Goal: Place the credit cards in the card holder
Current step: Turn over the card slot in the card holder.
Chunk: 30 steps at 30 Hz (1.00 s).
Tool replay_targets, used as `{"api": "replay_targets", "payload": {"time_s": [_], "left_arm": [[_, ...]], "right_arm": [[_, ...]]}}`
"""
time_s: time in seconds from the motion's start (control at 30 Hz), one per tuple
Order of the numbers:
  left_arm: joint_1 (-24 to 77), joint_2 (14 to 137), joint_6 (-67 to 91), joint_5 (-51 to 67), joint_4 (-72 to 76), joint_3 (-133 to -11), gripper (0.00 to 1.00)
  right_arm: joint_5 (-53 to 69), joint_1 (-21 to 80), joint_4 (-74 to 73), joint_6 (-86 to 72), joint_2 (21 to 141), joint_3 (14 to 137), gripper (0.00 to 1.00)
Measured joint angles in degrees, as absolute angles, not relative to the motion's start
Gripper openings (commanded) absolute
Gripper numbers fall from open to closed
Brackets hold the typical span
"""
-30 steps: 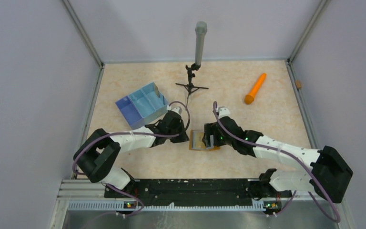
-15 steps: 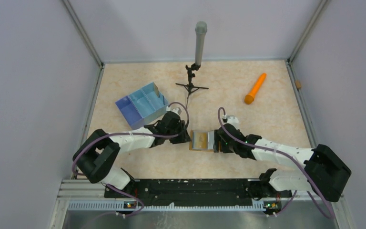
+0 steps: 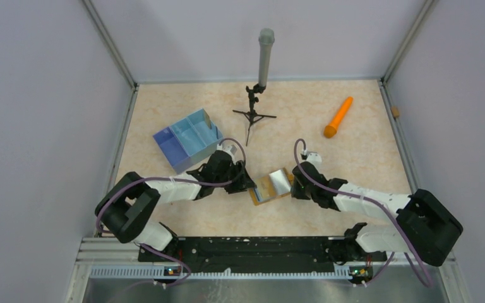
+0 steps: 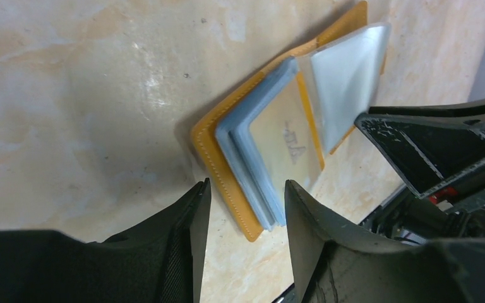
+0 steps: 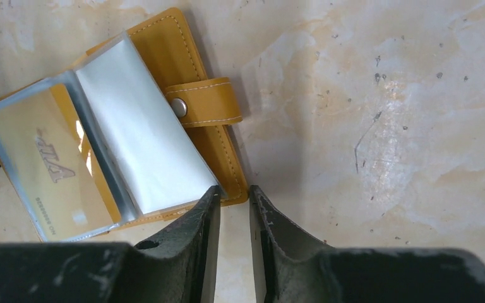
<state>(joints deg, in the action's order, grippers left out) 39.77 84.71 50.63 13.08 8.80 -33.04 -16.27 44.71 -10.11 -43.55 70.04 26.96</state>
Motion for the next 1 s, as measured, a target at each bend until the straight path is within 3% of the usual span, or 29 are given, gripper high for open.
{"api": "replay_targets", "payload": {"time_s": [0.3,1.0], "left_arm": [[39.7,84.93,54.17,16.49,14.46,-30.7,0.33],[39.66,86.46,58.63,18.26,26.33,-27.09,0.26]], "right_arm": [[-16.19,44.49,-7.22,-44.23,71.57,26.94,0.22],[-14.85,44.05,1.02,-45.58,75.64,26.87,0.18]]}}
